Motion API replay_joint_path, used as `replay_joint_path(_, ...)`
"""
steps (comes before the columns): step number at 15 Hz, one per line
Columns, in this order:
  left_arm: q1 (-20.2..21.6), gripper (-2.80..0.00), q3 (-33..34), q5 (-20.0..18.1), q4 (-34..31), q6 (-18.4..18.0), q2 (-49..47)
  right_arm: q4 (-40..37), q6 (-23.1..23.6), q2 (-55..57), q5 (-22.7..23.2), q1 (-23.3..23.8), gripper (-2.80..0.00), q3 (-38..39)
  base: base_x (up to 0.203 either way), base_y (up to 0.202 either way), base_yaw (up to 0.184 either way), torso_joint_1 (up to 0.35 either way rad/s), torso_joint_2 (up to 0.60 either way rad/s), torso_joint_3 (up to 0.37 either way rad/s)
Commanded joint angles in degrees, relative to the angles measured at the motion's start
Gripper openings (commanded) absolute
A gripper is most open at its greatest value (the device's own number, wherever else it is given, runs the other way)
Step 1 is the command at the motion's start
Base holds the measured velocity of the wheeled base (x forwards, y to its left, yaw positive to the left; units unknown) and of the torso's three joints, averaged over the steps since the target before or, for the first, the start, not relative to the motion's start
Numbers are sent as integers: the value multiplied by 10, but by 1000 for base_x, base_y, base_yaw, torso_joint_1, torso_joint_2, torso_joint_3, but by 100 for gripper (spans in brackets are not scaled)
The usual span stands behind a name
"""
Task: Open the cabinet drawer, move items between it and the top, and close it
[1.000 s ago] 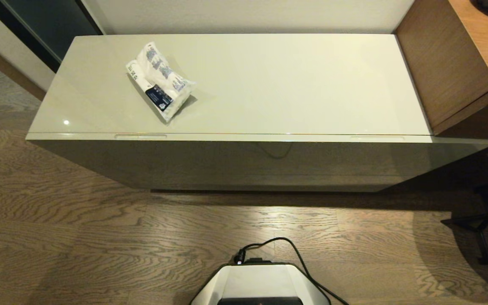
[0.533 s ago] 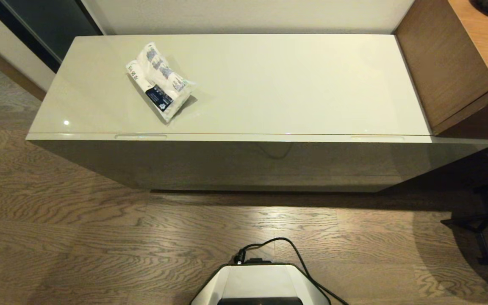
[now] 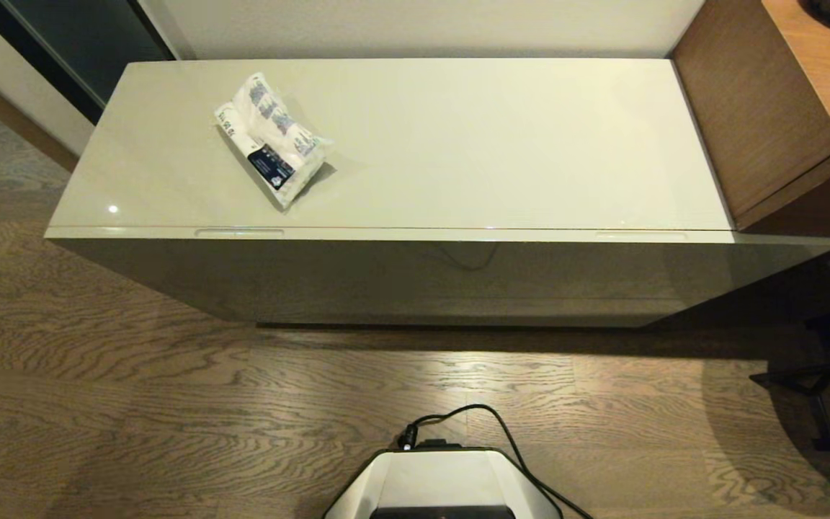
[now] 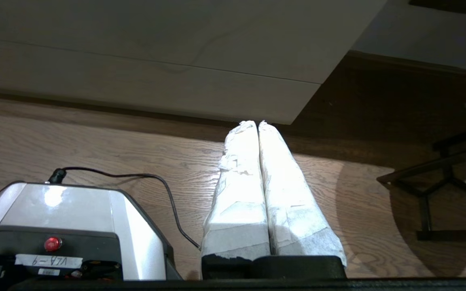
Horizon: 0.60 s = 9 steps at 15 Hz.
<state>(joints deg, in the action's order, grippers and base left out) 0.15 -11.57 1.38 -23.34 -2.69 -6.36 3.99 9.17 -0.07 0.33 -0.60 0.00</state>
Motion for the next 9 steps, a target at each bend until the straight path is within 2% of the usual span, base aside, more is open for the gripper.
replay_joint_path(1,-3,-280,40,-4,46,28,61,1,1,-6,0,0,-280,1,0,0,0,0,0,0)
replay_joint_path(9,-4,-280,42,-7,51,25,64,1,1,-6,1,0,-280,1,0,0,0,0,0,0)
